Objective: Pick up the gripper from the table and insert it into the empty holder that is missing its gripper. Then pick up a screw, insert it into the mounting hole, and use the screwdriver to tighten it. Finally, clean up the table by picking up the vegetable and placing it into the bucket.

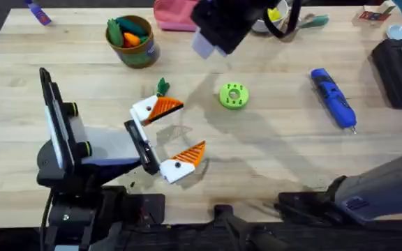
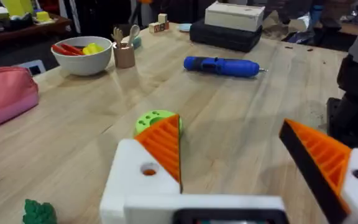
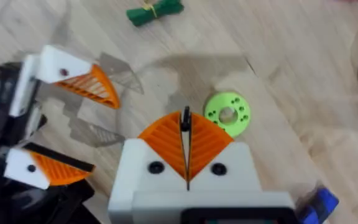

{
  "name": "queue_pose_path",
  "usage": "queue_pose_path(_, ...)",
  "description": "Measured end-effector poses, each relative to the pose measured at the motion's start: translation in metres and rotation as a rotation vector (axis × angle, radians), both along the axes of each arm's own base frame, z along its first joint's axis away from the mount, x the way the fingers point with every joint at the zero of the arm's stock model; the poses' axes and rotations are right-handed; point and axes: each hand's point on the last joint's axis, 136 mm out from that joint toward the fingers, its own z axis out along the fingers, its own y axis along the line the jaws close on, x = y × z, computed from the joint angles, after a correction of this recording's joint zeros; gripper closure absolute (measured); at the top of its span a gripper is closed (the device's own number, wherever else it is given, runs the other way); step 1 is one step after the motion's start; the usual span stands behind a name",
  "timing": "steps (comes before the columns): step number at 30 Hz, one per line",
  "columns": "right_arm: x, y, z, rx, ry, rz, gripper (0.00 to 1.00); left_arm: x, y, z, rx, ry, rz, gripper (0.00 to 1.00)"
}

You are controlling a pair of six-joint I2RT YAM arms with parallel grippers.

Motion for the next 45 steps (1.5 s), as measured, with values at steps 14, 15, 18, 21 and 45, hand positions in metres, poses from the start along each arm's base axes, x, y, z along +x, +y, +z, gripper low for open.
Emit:
queue_pose_path(14, -0.062, 0.065, 0.013, 0.003, -0.092, 0.366, 0.996, 0.000, 0.000, 0.000, 0.000, 0.000, 0.000, 0.014)
queue_pose_path(15, -0.064, 0.069, 0.011, 0.001, -0.094, 0.382, 0.996, 0.000, 0.000, 0.000, 0.000, 0.000, 0.000, 0.015)
queue_pose_path(18, -0.068, 0.079, 0.005, -0.009, -0.097, 0.422, 0.996, 0.000, 0.000, 0.000, 0.000, 0.000, 0.000, 0.016)
queue_pose_path(21, -0.072, 0.088, -0.004, -0.024, -0.091, 0.455, 0.996, 0.000, 0.000, 0.000, 0.000, 0.000, 0.000, 0.015)
queue_pose_path(45, -0.084, 0.104, -0.032, -0.091, -0.055, 0.540, 0.996, 0.000, 0.000, 0.000, 0.000, 0.000, 0.000, 0.015)
